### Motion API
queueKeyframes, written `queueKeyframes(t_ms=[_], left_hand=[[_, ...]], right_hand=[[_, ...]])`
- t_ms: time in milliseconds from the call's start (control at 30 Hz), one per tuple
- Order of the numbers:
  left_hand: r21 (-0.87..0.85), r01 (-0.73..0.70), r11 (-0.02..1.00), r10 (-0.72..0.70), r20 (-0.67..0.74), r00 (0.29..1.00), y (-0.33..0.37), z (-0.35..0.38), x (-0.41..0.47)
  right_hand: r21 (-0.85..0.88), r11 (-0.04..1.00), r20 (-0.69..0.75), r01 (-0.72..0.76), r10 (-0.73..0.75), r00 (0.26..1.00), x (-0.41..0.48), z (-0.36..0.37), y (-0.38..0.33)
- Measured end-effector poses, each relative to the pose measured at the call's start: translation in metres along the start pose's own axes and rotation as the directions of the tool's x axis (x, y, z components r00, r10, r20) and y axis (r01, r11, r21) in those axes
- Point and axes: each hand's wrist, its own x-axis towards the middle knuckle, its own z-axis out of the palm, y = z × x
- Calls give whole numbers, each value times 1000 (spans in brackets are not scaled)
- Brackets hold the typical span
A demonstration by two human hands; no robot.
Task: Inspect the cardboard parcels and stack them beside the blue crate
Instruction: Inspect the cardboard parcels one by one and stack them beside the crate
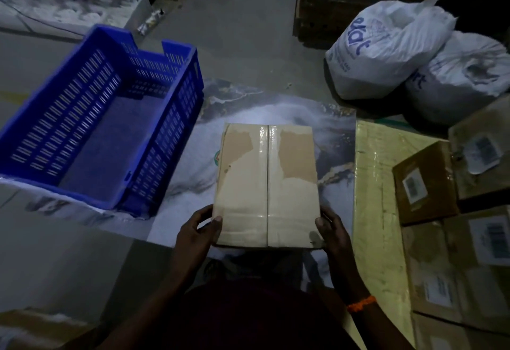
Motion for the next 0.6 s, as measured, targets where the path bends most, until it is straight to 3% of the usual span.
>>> queueKeyframes(t_ms=[400, 600], left_hand=[[41, -61, 997, 61, -1, 998, 41, 3, 68], [198, -78, 977, 61, 94, 994, 80, 25, 124]], right_hand=[[-67, 998, -97, -19, 13, 995, 72, 2, -16], [-111, 992, -39, -58, 54, 998, 150, 24, -43]])
